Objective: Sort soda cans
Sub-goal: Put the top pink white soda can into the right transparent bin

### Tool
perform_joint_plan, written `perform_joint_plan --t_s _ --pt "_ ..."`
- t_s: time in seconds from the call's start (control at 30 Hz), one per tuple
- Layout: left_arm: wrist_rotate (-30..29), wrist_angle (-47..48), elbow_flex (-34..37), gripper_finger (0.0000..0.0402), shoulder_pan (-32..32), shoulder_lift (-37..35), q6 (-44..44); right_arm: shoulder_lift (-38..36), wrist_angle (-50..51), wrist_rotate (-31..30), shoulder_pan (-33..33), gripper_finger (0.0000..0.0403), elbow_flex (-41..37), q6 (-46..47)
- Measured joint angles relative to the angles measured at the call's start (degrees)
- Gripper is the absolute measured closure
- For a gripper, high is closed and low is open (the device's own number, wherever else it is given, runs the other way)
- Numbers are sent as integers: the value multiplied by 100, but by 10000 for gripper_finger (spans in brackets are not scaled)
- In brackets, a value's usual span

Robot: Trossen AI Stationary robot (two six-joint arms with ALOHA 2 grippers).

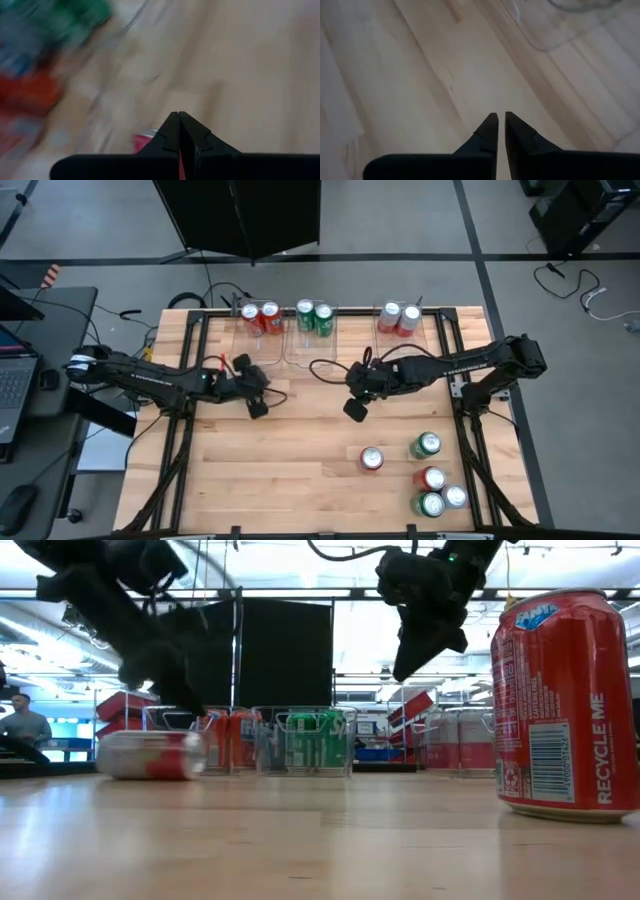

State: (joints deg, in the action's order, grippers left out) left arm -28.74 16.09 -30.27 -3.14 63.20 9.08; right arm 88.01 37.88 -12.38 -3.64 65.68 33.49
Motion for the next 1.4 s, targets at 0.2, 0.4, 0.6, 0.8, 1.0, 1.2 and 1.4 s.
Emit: perform_joint_plan --t_s 0.2,0.4,0.6,0.8,1.0,1.2,1.4 --pt "-1348 1525 55 402 202 37 1463 0 10 -170 -2 382 1 -123" --pt "-986 1929 116 402 257 34 2056 0 -15 -175 -2 382 1 -179" --pt "-149 1054 120 402 12 35 1508 0 -27 -175 -2 382 1 -218" --pt "-261 2130 -431 402 -181 7 2151 0 -25 -174 -2 383 1 -220" --pt "-389 3449 -400 402 -185 0 3439 0 -23 -175 -4 383 -1 -261" --pt "78 2669 68 402 -293 13 3283 0 -34 -173 -4 383 -1 -328" --pt "627 1005 378 402 -545 13 2462 0 -56 -173 -9 383 -1 -328"
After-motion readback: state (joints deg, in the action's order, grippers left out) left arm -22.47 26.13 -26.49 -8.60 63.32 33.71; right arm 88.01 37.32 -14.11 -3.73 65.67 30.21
